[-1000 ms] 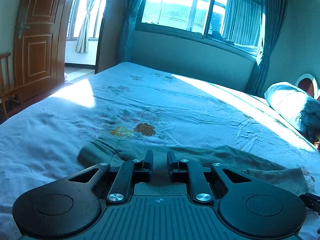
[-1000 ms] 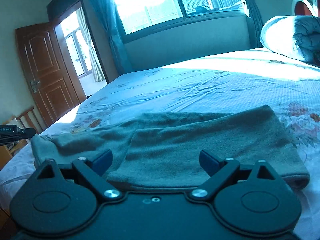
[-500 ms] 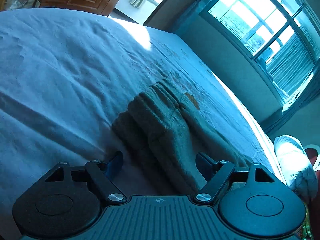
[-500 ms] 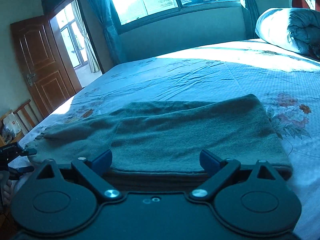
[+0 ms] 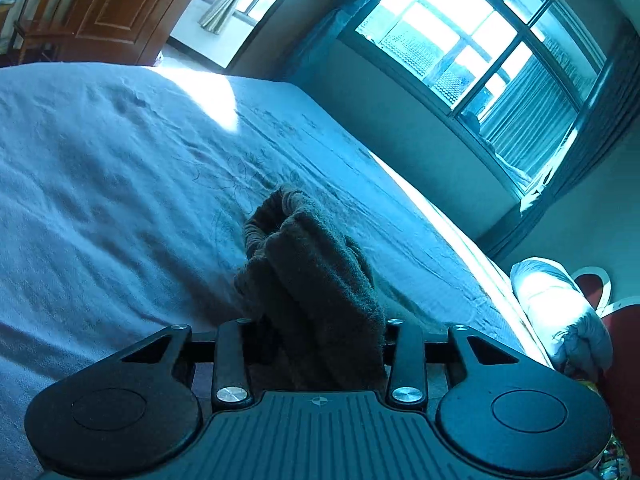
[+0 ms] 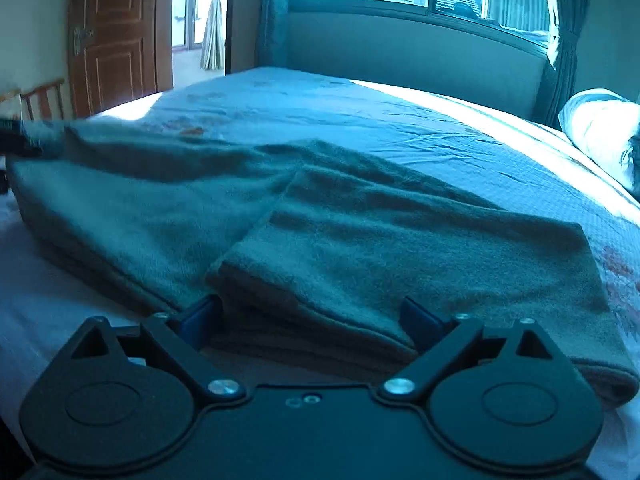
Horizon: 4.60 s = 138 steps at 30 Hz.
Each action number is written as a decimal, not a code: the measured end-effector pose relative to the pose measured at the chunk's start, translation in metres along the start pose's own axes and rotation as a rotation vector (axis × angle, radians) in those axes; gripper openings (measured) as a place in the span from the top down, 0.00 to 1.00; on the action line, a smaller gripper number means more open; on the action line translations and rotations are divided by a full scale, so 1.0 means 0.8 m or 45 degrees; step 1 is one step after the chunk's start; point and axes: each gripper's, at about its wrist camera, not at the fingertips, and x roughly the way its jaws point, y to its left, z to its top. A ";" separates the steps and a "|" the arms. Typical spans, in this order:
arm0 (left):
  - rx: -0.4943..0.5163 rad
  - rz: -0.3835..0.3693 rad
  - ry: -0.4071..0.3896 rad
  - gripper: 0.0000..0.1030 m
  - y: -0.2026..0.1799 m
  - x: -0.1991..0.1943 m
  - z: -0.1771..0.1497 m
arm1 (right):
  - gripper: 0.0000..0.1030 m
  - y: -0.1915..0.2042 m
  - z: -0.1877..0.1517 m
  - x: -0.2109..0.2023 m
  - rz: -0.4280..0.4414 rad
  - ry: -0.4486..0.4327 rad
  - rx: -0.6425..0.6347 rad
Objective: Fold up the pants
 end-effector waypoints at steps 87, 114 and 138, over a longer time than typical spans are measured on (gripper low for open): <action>0.628 0.032 0.035 0.37 -0.265 -0.037 -0.136 | 0.72 -0.303 -0.035 -0.104 0.330 -0.285 1.094; 0.712 0.143 0.304 0.12 -0.289 0.171 -0.106 | 0.87 -0.280 0.057 0.044 0.187 0.111 0.692; 0.732 -0.038 0.422 0.00 -0.274 0.126 -0.105 | 0.23 -0.362 -0.016 -0.040 0.263 0.038 0.889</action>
